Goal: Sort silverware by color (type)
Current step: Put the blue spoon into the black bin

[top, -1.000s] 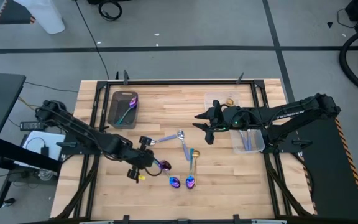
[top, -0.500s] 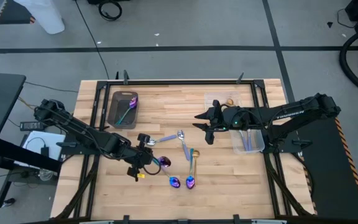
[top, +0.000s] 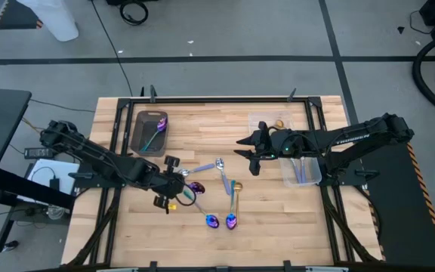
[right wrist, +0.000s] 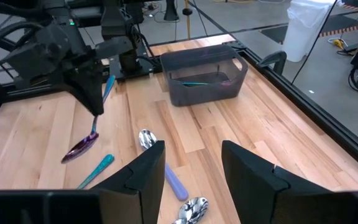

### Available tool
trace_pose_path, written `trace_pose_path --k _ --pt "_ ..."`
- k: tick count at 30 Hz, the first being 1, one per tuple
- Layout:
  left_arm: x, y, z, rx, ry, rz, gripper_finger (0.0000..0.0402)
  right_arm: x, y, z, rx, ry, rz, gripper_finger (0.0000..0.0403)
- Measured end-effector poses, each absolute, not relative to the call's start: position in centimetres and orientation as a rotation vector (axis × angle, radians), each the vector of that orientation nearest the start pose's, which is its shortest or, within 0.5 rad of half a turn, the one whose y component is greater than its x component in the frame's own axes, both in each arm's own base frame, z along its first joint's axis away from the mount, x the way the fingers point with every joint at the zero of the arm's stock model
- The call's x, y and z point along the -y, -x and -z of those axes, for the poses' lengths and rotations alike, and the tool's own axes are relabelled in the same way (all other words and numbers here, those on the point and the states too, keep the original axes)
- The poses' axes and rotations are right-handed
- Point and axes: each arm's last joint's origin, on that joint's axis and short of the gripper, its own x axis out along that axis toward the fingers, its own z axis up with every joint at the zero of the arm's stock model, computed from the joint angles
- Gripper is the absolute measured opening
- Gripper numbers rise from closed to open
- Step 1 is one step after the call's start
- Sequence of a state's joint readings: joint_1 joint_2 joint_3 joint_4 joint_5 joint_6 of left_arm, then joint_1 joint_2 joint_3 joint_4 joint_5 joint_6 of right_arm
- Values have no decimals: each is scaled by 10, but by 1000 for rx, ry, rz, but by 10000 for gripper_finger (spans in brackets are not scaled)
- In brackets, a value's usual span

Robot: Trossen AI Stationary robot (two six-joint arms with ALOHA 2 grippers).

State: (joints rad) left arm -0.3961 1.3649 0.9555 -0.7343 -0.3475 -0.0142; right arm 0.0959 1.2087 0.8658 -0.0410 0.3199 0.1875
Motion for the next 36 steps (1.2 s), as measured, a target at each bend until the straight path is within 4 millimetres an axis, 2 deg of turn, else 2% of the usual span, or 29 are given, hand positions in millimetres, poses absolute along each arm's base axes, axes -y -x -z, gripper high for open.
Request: trace_pose_path --k 12,20,28,36 --pt "72 -219 -260 -982 -417 -86 19 -16 -265 -288 -367 -103 257 168" --pt "45 -206 -276 -932 -373 -296 19 -16 -265 -288 -366 -104 256 168" --pt "8 -183 -256 -920 -252 -585 19 -16 -265 -288 -365 -107 257 168" --pt "-16 -170 -237 -863 -131 -734 19 -16 -265 -288 -359 -107 256 168"
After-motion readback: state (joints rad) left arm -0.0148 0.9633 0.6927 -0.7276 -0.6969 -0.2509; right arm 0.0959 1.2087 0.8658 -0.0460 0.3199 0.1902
